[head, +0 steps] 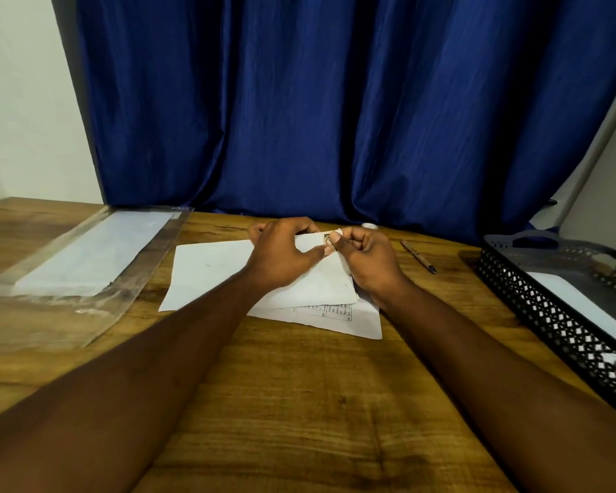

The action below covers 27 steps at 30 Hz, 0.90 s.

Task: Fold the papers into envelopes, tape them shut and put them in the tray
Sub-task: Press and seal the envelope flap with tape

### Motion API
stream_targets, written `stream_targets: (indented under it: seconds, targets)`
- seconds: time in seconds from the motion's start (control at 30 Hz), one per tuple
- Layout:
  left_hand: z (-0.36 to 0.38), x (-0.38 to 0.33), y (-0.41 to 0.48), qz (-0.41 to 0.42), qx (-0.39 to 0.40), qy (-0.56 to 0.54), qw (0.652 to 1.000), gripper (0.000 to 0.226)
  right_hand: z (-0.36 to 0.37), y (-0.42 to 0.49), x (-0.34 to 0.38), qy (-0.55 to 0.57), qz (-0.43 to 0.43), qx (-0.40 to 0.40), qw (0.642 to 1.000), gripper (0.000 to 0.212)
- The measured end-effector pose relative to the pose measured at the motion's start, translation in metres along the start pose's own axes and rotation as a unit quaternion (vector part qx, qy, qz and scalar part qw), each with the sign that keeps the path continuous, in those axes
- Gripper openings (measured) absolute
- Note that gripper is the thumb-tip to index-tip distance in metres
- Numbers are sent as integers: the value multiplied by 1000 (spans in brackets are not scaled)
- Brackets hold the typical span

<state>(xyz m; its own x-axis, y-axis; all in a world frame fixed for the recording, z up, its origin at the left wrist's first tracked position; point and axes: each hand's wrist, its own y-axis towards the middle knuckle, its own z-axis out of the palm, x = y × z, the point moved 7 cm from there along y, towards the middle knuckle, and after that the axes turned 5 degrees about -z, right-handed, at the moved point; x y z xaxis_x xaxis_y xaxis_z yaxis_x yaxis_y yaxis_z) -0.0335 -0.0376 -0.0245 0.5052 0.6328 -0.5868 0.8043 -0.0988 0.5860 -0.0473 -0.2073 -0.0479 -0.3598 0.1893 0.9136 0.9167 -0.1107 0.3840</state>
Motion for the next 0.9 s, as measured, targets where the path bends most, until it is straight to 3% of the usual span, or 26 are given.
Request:
stream_targets:
  seconds: [0.27,0.47,0.67,0.8,0.9]
  targets:
    - [6,13,5,-59,48,-71,995,38,2,1,4,-64,-44,-5,997,17]
    - [1,10,0,-53,21,-9,998,32,7,-2,-8,115,74,37,990,23]
    - [-3,9,-5,-64,26,-31,997,48,7,-3,-8,68,71,72,993,18]
    - [-5,2,-6,-21,-4,9,1000,58,-5,0,-3,26,54,-10,998,11]
    - [-9,-2,-4,9,-52,111,992,66,-16,3,-6,82,63,-89,991,9]
